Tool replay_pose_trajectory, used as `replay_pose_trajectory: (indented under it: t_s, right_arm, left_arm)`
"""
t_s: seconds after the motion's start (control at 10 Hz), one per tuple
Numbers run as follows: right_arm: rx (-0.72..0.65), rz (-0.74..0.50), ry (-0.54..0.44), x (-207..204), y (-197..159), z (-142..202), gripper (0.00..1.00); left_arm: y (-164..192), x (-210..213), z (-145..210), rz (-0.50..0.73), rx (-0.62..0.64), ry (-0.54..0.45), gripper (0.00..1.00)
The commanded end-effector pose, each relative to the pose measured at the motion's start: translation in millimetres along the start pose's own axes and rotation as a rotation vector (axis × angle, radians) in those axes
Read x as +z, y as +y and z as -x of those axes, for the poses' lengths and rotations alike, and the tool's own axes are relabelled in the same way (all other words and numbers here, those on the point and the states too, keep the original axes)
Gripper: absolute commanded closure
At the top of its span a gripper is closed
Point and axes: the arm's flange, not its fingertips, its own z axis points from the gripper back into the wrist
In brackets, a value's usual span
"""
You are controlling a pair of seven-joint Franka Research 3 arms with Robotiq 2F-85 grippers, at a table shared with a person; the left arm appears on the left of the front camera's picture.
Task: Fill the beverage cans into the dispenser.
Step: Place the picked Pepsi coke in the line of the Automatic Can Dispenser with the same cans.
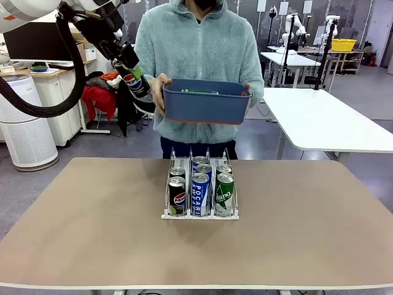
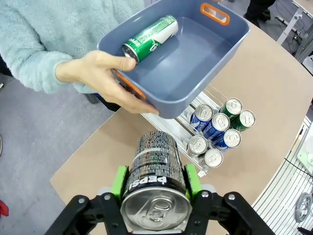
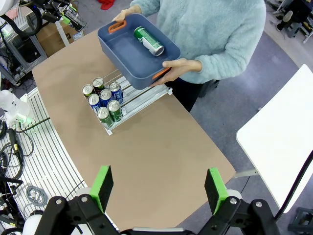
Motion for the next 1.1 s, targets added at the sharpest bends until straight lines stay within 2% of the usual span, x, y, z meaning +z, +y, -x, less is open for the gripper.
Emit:
replay_pose_trajectory:
  t_s: [0.0,1.0]
  right_arm:
    - [0.001,-0.001,0.000,0.1,1.5,0.0,0.00]
    - [0.001,-0.001,0.000,0.1,1.5,0.0,0.00]
  left_arm:
    - [-0.3,1.9,-0.2,-0.002,-0.004,-0.004,1.00]
    - [-0.3,1.9,-0.2,-0.002,-0.004,-0.004,1.00]
